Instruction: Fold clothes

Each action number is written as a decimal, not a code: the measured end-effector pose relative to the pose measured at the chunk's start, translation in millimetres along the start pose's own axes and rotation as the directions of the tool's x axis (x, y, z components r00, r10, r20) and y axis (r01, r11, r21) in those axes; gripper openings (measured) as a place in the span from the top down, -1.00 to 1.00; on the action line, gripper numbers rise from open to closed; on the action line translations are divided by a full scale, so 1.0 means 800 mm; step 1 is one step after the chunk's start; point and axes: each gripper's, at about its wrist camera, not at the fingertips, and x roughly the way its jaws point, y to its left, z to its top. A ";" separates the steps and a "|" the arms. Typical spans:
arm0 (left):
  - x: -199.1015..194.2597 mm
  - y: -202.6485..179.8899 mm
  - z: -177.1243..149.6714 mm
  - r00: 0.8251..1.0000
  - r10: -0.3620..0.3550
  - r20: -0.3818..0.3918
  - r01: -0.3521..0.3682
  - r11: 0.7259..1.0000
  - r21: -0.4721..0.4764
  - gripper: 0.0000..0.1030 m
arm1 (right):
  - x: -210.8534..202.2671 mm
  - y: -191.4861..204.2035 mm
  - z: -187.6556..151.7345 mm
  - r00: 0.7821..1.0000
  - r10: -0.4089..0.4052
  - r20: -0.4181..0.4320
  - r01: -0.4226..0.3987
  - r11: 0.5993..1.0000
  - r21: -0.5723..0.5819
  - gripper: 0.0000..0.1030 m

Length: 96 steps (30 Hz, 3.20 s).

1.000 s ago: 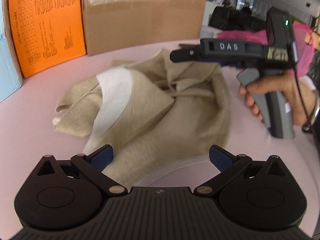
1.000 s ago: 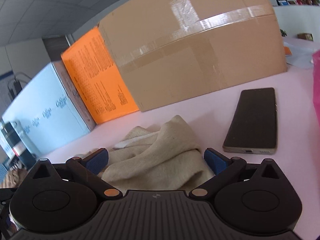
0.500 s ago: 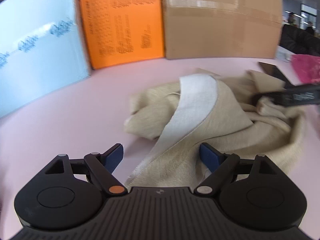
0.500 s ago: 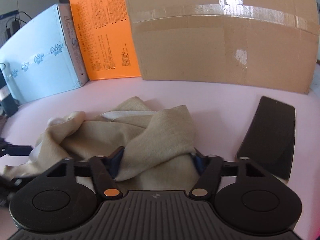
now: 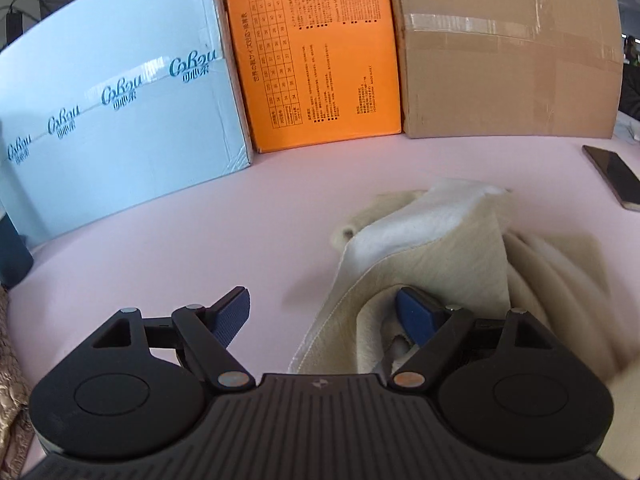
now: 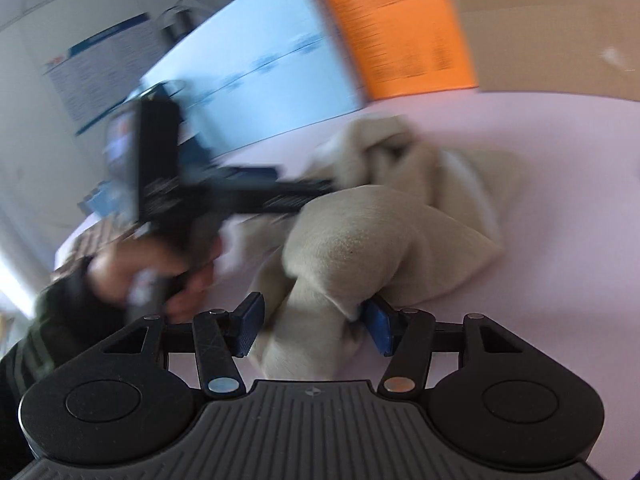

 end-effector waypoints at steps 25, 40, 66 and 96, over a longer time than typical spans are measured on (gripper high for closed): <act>-0.010 0.013 0.008 0.996 0.064 -0.058 -0.062 0.997 0.040 -0.76 | 0.017 -0.094 0.089 0.905 -0.423 0.046 0.424 0.890 -0.165 -0.94; -0.024 -0.010 -0.001 0.963 -0.268 -0.038 0.270 0.960 0.072 -0.76 | -0.010 0.007 0.014 0.985 -0.172 0.011 0.170 0.962 -0.213 0.52; 0.005 0.050 0.007 0.991 -0.057 -0.117 0.042 0.990 -0.132 -0.77 | -0.108 0.066 -0.043 0.967 -0.088 0.240 0.106 0.992 -0.064 -0.62; -0.002 0.059 -0.013 0.997 0.047 -0.056 -0.056 0.983 -0.173 -0.80 | -0.074 -0.150 0.010 0.774 -0.045 0.631 -0.250 0.895 0.370 -1.00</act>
